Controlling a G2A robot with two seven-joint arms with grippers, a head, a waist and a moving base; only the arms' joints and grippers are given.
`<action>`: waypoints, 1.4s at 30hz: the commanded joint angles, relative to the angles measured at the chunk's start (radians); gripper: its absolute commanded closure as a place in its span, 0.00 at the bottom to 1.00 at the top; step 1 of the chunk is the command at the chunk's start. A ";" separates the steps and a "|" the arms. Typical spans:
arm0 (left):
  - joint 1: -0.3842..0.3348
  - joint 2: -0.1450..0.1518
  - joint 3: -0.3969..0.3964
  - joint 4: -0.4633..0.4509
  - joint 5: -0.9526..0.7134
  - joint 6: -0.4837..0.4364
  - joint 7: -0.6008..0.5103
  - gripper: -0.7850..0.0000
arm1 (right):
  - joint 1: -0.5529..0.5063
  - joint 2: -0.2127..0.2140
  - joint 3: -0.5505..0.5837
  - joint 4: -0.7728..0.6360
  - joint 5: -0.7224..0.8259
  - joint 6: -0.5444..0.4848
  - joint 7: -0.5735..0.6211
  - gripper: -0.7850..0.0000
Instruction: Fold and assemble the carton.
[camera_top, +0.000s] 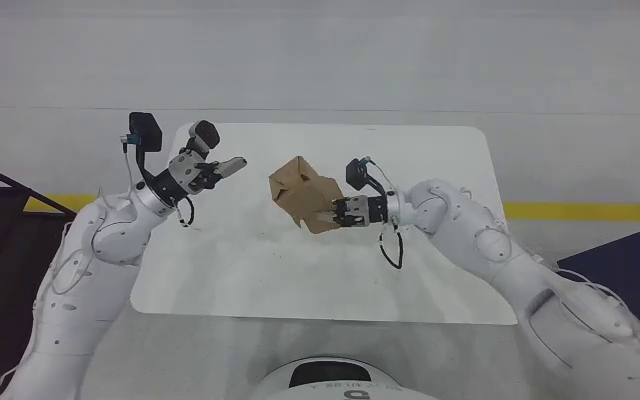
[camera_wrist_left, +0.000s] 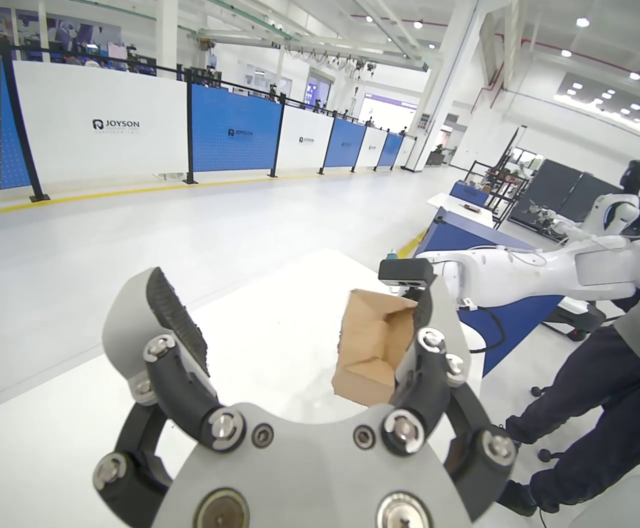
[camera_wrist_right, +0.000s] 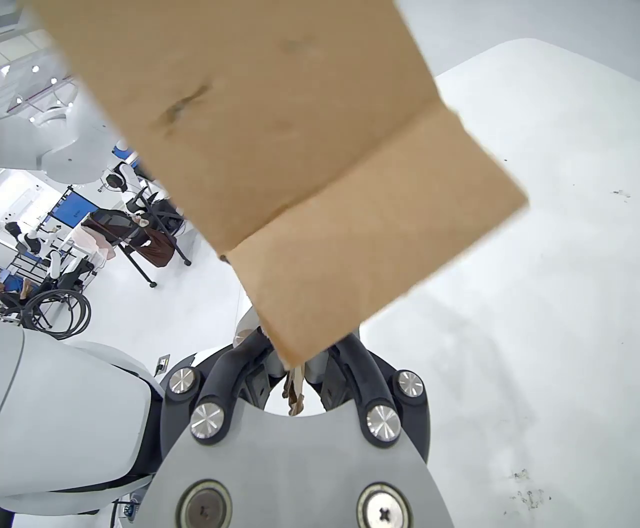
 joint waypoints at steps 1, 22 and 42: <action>0.000 0.000 0.000 0.000 0.000 0.000 0.000 0.00 | 0.000 0.000 0.000 0.000 0.000 0.000 0.000 1.00; 0.000 0.000 0.000 0.000 0.000 0.000 0.000 0.00 | -0.025 0.079 0.183 -0.224 0.693 0.412 0.534 1.00; 0.015 -0.009 0.004 -0.001 0.039 0.023 -0.006 0.00 | -0.067 0.082 0.240 -0.295 1.001 1.091 0.666 1.00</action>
